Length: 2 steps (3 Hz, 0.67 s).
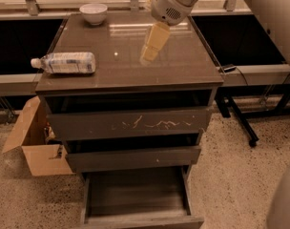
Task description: Place blue plastic bottle into bottom drawer
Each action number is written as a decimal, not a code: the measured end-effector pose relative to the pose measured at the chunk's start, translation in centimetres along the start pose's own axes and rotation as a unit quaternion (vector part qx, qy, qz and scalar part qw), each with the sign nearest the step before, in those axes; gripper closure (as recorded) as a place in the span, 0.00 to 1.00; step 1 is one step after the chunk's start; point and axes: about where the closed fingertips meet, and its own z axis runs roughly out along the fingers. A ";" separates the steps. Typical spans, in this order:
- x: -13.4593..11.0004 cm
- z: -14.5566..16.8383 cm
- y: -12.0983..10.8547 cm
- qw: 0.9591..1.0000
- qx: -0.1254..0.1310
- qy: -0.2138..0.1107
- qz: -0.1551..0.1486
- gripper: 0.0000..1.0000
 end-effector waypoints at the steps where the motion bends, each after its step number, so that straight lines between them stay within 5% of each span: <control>1: -2.2 4.5 -0.6 0.996 -0.029 -0.082 0.015 0.00; 2: -2.8 5.4 -0.3 0.994 -0.042 -0.098 0.020 0.00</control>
Offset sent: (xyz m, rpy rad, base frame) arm 0.0185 0.0378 -0.0217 0.1473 0.0465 0.0608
